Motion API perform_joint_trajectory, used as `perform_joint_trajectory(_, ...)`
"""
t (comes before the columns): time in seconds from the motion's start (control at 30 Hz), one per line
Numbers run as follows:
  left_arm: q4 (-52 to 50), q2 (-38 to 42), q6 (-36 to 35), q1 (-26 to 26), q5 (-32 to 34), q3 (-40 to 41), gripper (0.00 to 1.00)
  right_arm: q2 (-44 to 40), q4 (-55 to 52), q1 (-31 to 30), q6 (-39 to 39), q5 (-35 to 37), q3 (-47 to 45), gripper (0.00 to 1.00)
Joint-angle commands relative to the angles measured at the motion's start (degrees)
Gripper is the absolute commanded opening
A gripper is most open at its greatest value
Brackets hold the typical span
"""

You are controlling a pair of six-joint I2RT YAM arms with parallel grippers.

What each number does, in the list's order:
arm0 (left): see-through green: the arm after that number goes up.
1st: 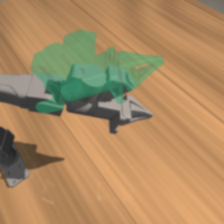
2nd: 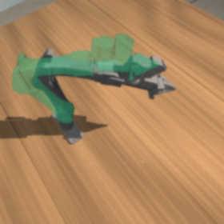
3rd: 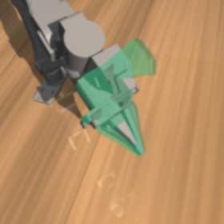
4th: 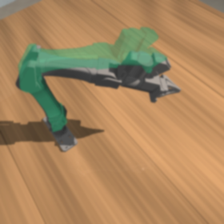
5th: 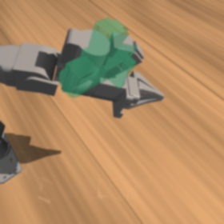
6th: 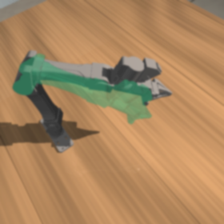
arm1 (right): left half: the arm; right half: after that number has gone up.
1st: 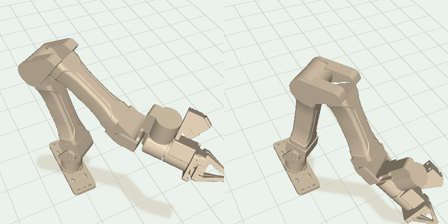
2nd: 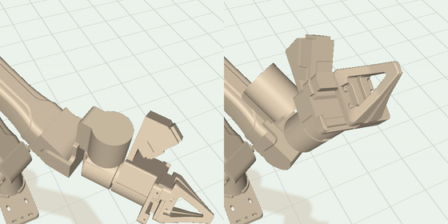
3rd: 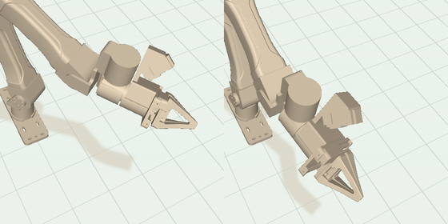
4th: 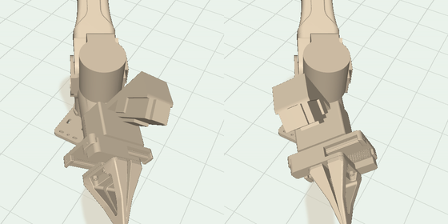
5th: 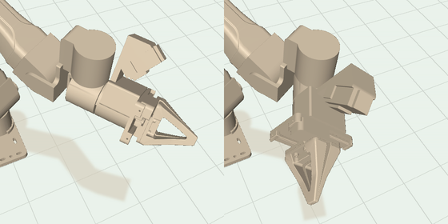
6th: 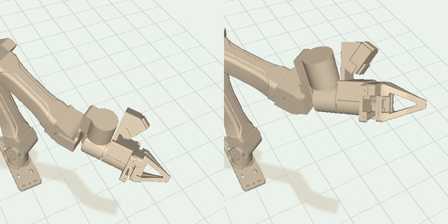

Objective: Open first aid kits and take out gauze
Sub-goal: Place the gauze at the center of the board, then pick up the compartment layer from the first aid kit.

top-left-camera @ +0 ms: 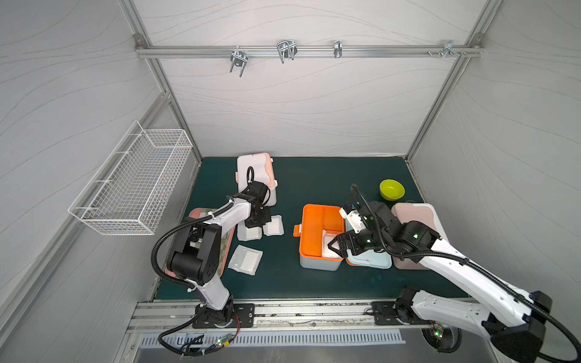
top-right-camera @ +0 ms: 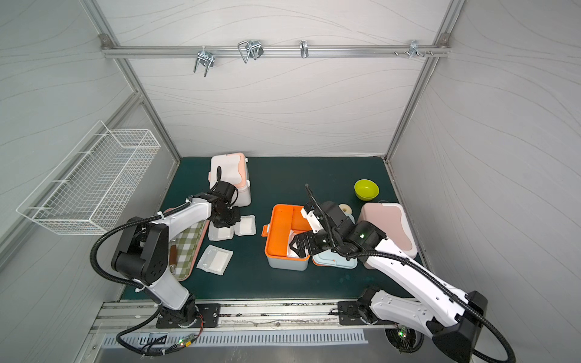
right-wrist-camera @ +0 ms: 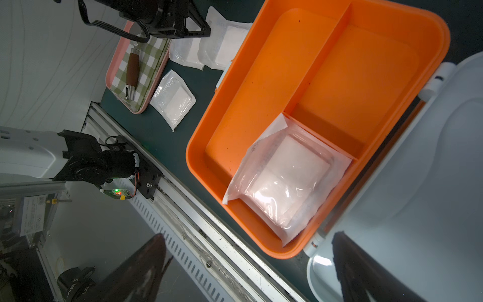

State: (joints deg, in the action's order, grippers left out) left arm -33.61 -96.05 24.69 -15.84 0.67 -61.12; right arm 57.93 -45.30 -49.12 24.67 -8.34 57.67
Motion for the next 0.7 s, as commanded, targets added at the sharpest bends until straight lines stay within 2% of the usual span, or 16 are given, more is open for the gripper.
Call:
perform_joint_trajectory(0.0,-0.7,0.4,-0.7,0.3,1.6,-2.4,0.19,0.5,0.7,-0.3,0.3,0.2,0.6,0.99)
perform_joint_trajectory(0.1,-1.7,2.3,-0.2,0.3,1.3,-2.2,0.29,0.4,0.8,-0.3,-0.1,0.2,0.7,0.99)
perform_joint_trajectory(0.2,-2.6,5.4,0.5,-0.1,0.2,-1.9,0.32,-0.1,0.8,-0.3,-0.2,0.3,0.8,0.99)
perform_joint_trajectory(0.3,-3.8,9.5,1.4,-2.0,-0.7,-2.1,0.40,-1.4,1.0,-0.3,-0.4,1.2,0.9,0.99)
perform_joint_trajectory(0.47,-5.7,18.3,2.3,-7.9,-1.6,-3.1,0.49,-5.9,0.1,-0.3,-1.9,6.0,1.8,0.99)
perform_joint_trajectory(0.67,-9.8,27.2,4.5,-17.8,-0.5,-6.1,0.61,-15.3,-2.4,0.1,-2.4,17.6,2.2,0.99)
